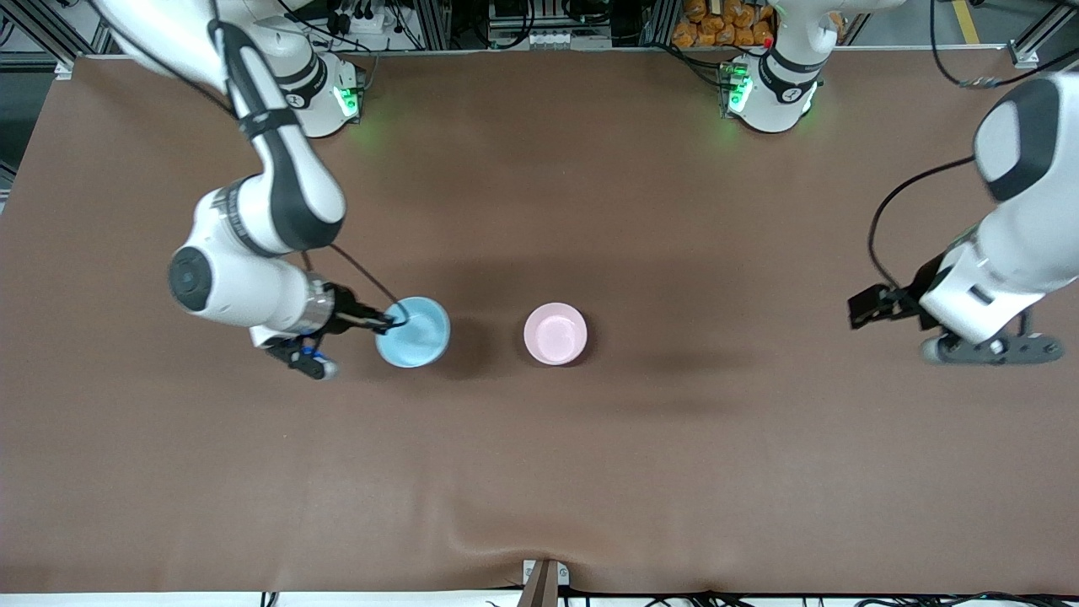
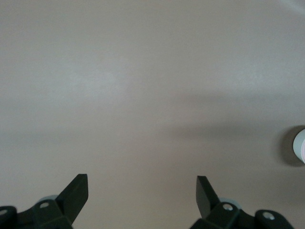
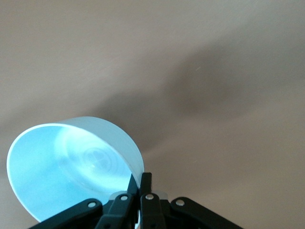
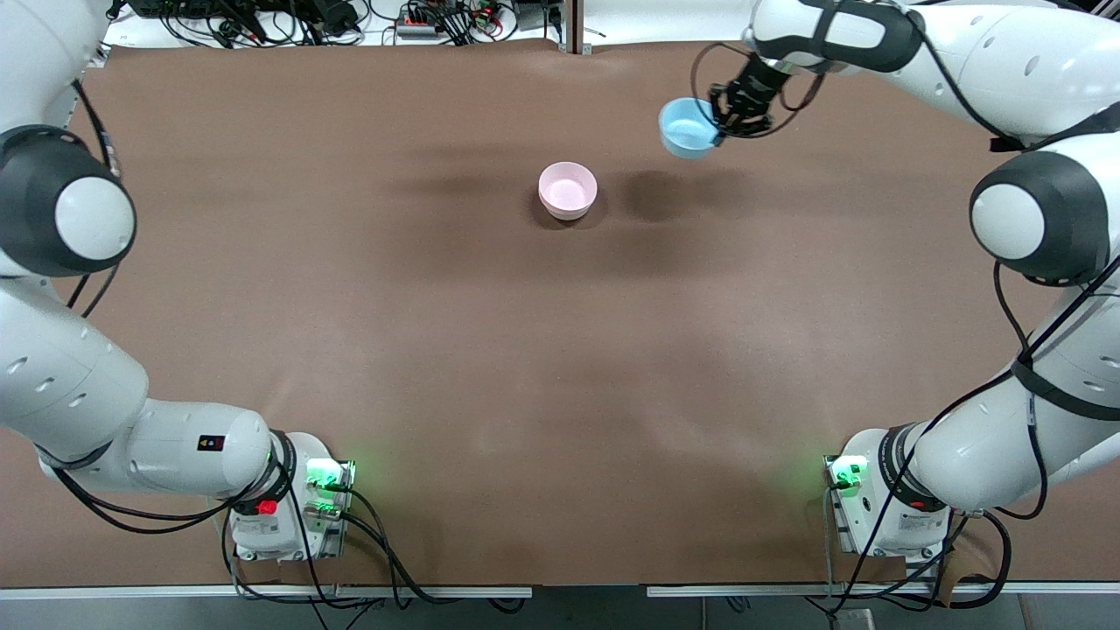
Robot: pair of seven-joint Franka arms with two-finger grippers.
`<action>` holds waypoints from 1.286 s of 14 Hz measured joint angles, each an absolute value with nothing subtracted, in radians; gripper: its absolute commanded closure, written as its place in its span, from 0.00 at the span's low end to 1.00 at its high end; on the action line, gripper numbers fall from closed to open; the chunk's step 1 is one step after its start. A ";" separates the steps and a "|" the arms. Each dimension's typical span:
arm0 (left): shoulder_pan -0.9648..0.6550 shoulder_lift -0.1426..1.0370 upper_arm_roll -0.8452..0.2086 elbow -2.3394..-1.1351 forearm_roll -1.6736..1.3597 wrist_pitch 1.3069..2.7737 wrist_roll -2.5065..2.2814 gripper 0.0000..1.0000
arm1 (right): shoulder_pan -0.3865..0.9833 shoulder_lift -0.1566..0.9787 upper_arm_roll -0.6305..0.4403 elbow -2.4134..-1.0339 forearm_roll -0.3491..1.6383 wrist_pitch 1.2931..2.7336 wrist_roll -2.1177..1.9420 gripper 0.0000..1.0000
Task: Stack pink and blue bowls on white bowl
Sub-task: 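Carry the blue bowl with the right gripper onto the pink bowl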
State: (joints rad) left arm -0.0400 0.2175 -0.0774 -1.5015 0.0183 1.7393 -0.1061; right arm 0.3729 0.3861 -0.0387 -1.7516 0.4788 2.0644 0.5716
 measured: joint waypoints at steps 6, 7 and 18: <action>-0.017 0.044 -0.077 -1.503 0.020 1.541 -0.099 0.00 | 0.500 0.453 -0.039 -1.717 0.567 2.199 0.705 1.00; -0.017 0.022 -0.077 -1.504 0.020 1.515 -0.099 0.00 | 0.527 0.470 -0.039 -1.714 0.568 2.236 0.734 1.00; 0.003 0.000 -0.018 -1.518 -0.031 1.517 -0.014 0.00 | 0.718 0.624 -0.039 -1.696 0.568 2.496 0.855 1.00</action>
State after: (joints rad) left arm 0.0029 0.0001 -0.0180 -1.5182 -0.0307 1.5165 -0.0138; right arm 0.7181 0.6242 -0.0394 -1.6961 0.5682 2.4958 0.8552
